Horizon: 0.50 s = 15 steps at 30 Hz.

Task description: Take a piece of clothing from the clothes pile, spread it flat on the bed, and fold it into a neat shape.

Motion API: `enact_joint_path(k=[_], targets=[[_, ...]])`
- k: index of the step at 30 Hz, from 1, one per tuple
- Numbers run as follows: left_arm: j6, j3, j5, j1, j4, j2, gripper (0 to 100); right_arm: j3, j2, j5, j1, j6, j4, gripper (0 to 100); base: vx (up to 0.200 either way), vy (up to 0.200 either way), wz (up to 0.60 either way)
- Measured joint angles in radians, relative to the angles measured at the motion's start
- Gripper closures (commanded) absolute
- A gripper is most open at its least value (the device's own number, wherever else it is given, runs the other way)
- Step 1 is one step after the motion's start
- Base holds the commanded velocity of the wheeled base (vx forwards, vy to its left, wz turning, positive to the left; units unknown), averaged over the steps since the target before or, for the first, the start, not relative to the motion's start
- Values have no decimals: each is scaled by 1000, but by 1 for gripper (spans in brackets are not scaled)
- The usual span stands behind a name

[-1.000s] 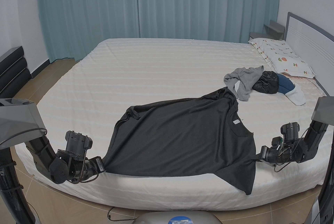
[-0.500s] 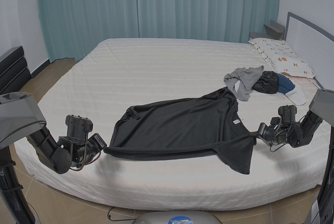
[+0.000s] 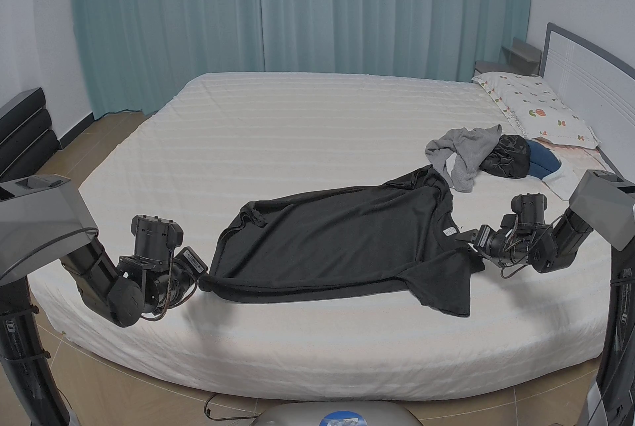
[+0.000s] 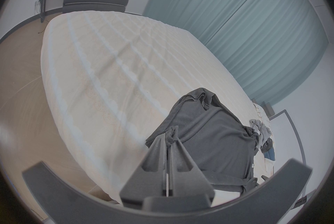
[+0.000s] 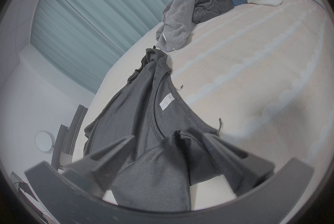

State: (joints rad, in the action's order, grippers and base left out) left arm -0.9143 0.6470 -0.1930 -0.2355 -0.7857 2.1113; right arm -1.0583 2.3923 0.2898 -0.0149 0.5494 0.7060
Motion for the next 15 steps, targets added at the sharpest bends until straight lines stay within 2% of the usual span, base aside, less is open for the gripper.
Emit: enact_joint_path(k=[7,15], targets=[[0,-1,0,-1,-2,6,100,76,-40,46,-7,3,0,0,0,0,0],[0,-8,0,-1,-2,4,100,273,-110,116,16,-16,4,0,0,0,0]])
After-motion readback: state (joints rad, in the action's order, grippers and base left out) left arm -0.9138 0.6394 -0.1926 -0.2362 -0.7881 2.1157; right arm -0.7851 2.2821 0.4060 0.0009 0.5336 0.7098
